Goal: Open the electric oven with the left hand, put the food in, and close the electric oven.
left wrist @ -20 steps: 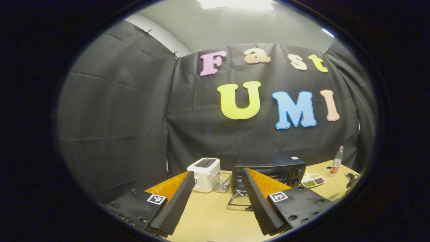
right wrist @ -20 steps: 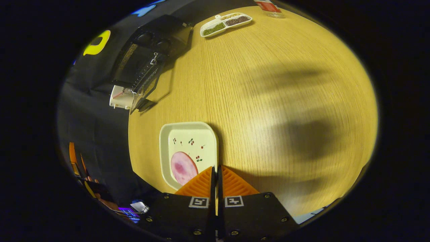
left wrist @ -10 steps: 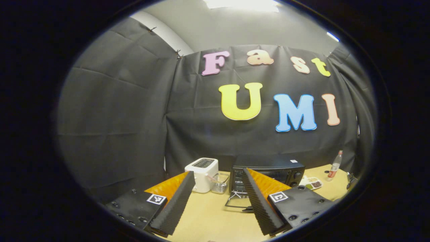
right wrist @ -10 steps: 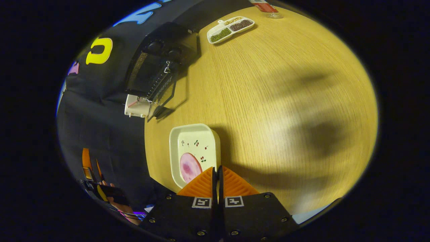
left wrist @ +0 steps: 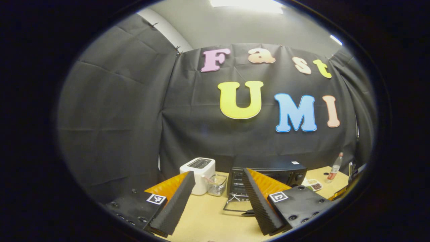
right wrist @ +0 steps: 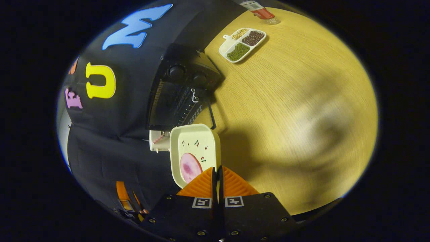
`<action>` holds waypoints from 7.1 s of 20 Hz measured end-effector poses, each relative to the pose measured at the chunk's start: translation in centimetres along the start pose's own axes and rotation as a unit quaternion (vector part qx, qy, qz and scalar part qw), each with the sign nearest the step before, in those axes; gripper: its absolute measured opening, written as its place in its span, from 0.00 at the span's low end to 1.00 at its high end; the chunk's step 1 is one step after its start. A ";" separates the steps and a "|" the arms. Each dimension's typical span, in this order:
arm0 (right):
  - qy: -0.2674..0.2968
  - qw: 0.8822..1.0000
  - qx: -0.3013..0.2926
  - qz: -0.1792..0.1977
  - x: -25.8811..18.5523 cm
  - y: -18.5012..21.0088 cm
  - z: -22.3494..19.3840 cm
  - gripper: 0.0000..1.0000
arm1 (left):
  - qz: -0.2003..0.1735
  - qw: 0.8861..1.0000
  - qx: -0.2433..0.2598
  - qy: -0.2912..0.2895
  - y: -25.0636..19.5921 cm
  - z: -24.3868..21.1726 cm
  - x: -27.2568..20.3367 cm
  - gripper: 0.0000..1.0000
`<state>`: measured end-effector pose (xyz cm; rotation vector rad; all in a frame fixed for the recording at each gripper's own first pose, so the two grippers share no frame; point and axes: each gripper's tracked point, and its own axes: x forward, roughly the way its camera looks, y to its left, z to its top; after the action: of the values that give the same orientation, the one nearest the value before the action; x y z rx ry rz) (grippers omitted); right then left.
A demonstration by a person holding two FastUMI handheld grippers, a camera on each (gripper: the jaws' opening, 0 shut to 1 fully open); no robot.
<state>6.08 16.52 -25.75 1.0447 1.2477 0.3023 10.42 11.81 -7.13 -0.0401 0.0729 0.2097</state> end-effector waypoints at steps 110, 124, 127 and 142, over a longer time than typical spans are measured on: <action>-0.351 0.803 -0.461 -0.141 -9.7 5.1 5.0 0.98 | -0.195 0.965 0.031 0.171 -18.6 -15.7 13.8 1.00; -0.451 0.749 -0.474 -0.106 -23.6 6.2 5.3 0.98 | -0.176 0.984 0.006 0.008 -20.1 1.9 -1.4 0.95; -0.464 0.735 -0.485 -0.093 -26.3 5.9 4.7 0.98 | -0.170 0.985 0.012 -0.009 -19.7 4.1 -6.0 0.95; -0.474 0.728 -0.493 -0.050 -27.4 6.9 -1.4 0.97 | -0.134 0.990 0.021 -0.043 -12.3 6.3 -14.8 1.00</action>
<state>-2.36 1.67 -3.17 0.0806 0.0805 0.2358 -1.04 -3.02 0.66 0.0015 -0.0152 -0.0595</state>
